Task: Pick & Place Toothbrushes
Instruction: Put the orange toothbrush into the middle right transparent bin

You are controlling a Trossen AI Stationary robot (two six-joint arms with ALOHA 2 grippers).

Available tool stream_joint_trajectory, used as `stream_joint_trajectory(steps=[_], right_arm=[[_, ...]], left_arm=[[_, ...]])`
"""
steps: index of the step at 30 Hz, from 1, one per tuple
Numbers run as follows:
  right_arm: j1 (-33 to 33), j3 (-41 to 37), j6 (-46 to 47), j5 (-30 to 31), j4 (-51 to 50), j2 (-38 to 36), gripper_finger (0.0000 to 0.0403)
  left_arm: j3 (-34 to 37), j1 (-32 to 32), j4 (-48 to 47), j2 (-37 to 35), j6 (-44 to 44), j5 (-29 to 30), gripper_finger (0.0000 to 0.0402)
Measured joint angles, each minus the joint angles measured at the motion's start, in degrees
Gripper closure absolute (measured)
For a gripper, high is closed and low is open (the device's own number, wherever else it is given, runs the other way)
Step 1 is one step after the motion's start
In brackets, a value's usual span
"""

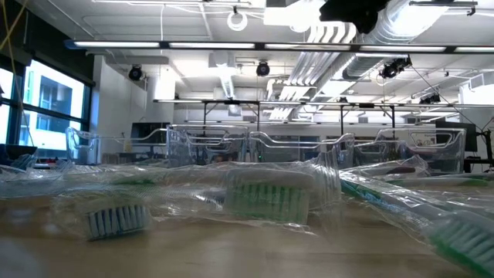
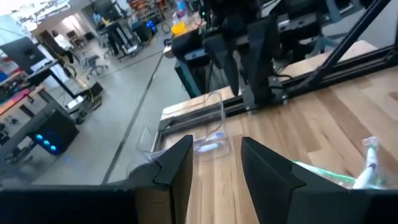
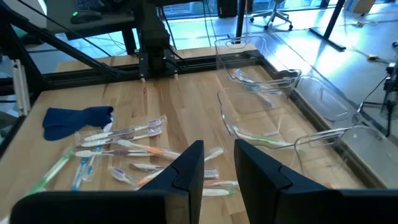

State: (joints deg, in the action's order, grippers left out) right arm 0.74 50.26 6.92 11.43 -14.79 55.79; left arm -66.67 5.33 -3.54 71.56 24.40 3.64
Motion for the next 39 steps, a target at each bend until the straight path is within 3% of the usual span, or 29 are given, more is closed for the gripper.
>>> stream_joint_trajectory(steps=[23,31,39], right_arm=[[0.07,0.0,8.5,-9.04,1.62,0.0,0.0321],[0.56,0.0,8.02,-9.39,10.39,0.0,0.0321],[0.56,0.0,7.89,-11.89,11.84,1.06,0.0321]], left_arm=[[0.0,-13.82,-0.85,-4.6,6.89,0.0,0.027],[0.0,-14.87,-0.7,-4.6,6.89,0.02,0.027],[0.0,-14.74,-4.39,-4.6,6.89,0.13,0.027]])
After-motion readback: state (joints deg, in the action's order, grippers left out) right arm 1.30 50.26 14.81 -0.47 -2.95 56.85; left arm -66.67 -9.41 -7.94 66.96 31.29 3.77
